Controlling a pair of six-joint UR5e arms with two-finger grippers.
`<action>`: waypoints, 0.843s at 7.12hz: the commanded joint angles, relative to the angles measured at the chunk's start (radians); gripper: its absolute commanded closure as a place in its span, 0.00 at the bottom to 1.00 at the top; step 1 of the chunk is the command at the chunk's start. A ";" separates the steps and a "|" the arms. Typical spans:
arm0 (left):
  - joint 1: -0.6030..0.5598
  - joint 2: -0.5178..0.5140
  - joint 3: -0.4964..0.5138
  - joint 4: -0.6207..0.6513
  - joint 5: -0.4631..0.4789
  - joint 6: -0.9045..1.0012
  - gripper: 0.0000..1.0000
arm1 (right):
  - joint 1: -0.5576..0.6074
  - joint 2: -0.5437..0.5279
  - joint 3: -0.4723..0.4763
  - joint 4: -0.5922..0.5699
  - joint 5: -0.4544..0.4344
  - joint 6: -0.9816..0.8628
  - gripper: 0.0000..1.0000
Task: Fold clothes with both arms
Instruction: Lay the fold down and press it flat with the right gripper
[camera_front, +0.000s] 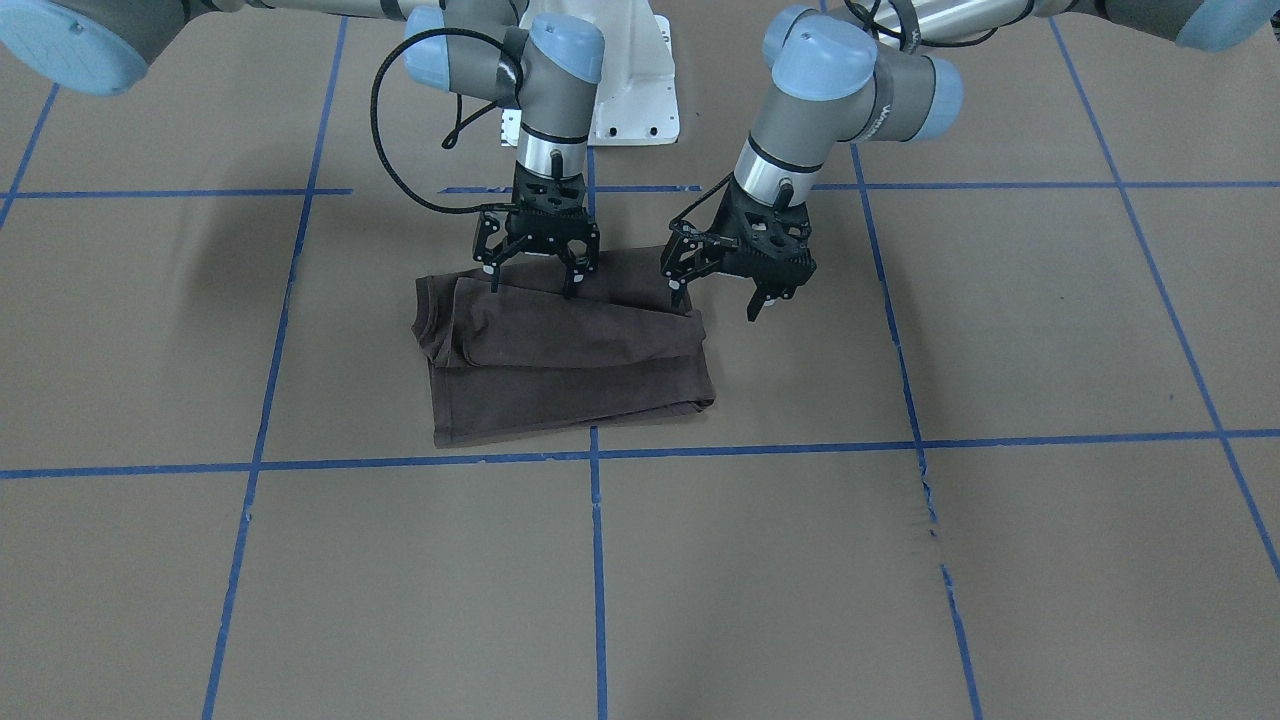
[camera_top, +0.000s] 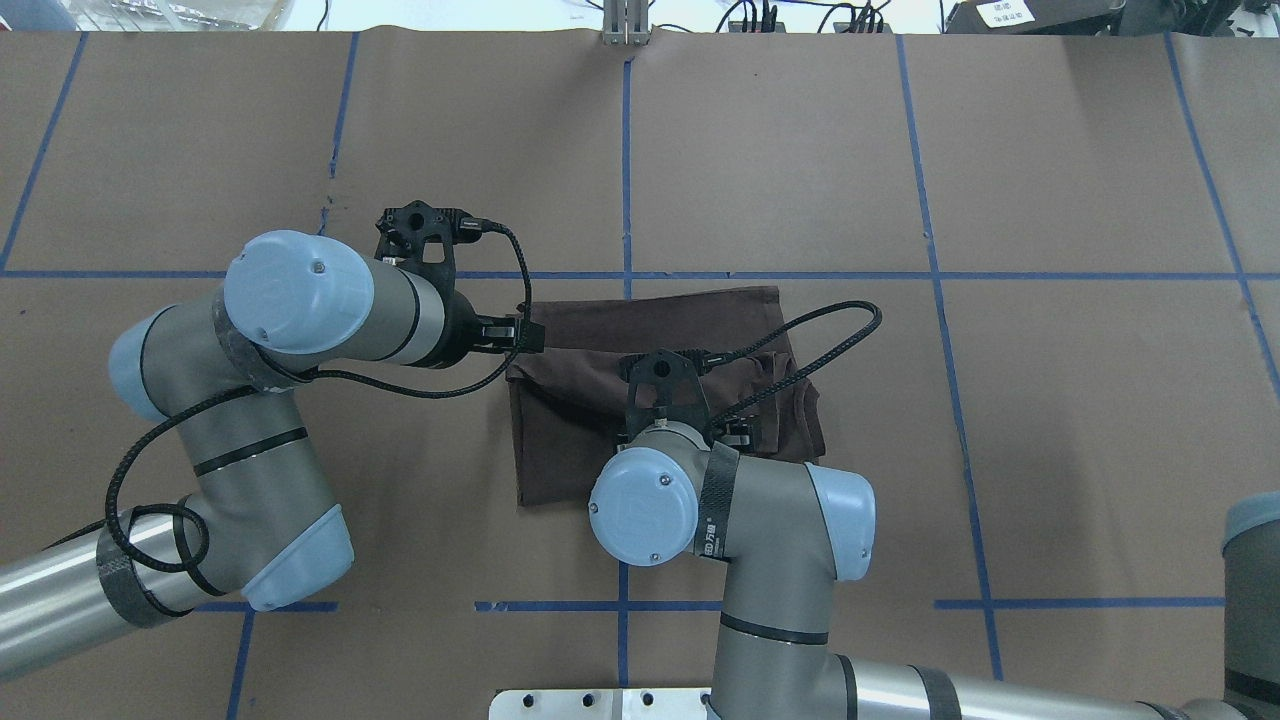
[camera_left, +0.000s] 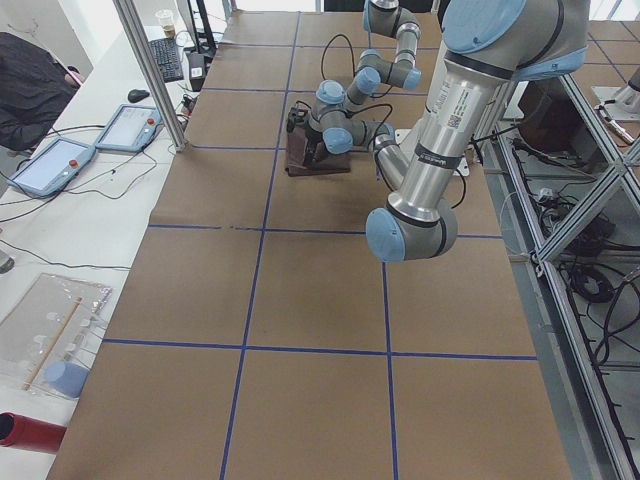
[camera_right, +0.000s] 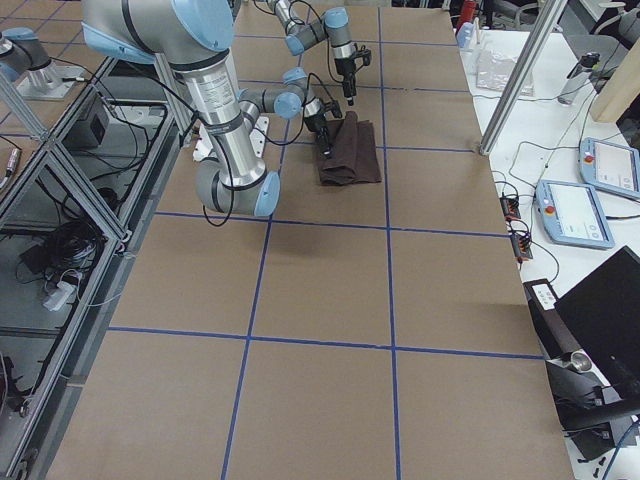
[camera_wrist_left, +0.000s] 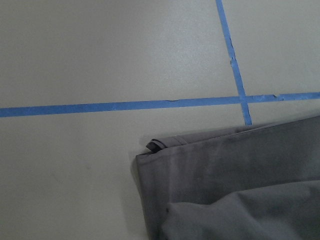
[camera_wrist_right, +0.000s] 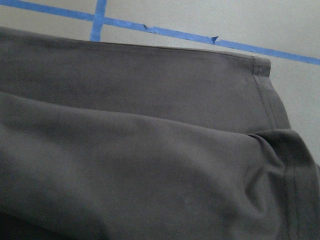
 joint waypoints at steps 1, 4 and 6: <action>0.000 0.000 0.000 0.000 0.000 -0.001 0.00 | -0.002 0.015 -0.002 0.002 0.004 0.011 0.00; 0.000 0.000 0.000 0.000 0.000 -0.002 0.00 | -0.004 0.018 -0.005 0.023 0.007 0.034 0.00; -0.006 0.000 0.000 0.000 0.000 -0.002 0.00 | -0.005 0.017 -0.025 0.028 0.009 0.034 0.00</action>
